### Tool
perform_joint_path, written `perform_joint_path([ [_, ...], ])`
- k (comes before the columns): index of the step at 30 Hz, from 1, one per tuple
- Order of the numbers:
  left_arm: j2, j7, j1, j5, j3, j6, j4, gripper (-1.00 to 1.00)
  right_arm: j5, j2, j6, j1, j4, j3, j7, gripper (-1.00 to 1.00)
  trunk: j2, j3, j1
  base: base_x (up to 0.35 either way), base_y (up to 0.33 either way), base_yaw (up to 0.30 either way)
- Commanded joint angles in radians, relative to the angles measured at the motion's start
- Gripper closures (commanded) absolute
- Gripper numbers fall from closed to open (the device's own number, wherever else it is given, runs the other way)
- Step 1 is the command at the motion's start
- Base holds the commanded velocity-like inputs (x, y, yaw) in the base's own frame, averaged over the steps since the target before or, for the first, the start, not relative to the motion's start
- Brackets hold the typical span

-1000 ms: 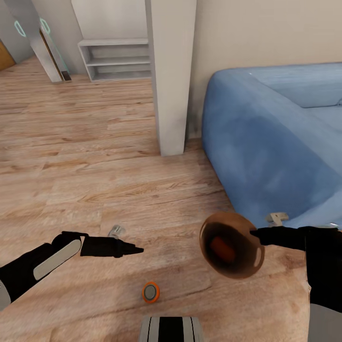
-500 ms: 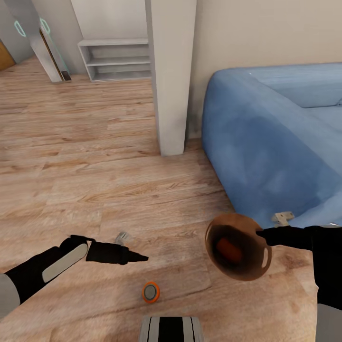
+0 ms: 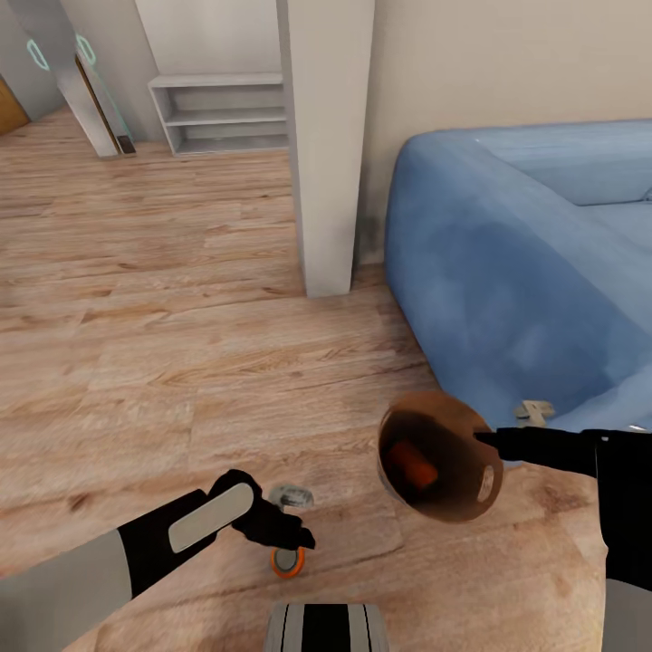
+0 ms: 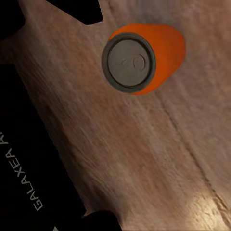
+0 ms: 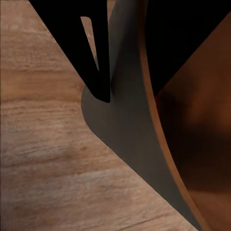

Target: Put the three can of soda from the living room inside the tash can in the kitchen.

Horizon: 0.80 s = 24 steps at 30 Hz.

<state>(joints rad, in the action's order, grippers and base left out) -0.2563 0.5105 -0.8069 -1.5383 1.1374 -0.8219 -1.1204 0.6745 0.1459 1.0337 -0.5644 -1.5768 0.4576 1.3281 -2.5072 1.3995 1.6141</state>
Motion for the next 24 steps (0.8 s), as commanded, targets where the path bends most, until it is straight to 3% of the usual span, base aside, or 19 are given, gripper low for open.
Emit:
perform_joint_path([
  [1, 0.003, 0.015, 0.000, -0.001, 0.000, 0.000, 0.000, -1.00, -0.014, 0.000, 0.013, 0.000, 0.000, 0.000, 0.003, 1.00, 0.000, 0.000, 0.000, 0.000, 0.000, 0.000],
  [4, 0.032, 0.117, 0.000, -0.002, -0.001, 0.022, 0.004, -1.00, -0.014, 0.000, 0.013, 0.000, 0.000, 0.000, 0.003, 1.00, 0.000, 0.000, 0.000, 0.000, 0.000, 0.000],
  [9, 0.065, 0.149, 0.000, 0.005, -0.006, 0.035, 0.047, -1.00, -0.015, 0.000, 0.013, 0.000, 0.000, 0.000, 0.003, 1.00, 0.000, 0.000, 0.000, 0.000, 0.000, 0.000],
  [14, 0.153, 0.160, 0.000, 0.015, -0.004, 0.073, 0.210, -1.00, -0.015, 0.000, 0.013, 0.000, 0.000, 0.000, 0.003, 1.00, 0.000, 0.000, 0.000, 0.000, 0.000, 0.000],
  [18, 0.220, 0.155, 0.000, 0.091, -0.005, 0.082, 0.325, -1.00, -0.015, 0.000, 0.013, 0.000, 0.000, 0.000, 0.003, 1.00, 0.000, 0.000, 0.000, 0.000, 0.000, 0.000],
  [22, 0.246, 0.154, 0.000, 0.163, -0.008, 0.093, 0.359, -1.00, -0.015, 0.000, 0.013, 0.000, 0.000, 0.000, 0.003, 1.00, 0.000, 0.000, 0.000, 0.000, 0.000, 0.000],
  [24, 0.252, 0.154, 0.000, 0.170, -0.007, 0.109, 0.367, -1.00, -0.015, 0.000, 0.013, 0.000, 0.000, 0.000, 0.003, 1.00, 0.000, 0.000, 0.000, 0.000, 0.000, 0.000],
])
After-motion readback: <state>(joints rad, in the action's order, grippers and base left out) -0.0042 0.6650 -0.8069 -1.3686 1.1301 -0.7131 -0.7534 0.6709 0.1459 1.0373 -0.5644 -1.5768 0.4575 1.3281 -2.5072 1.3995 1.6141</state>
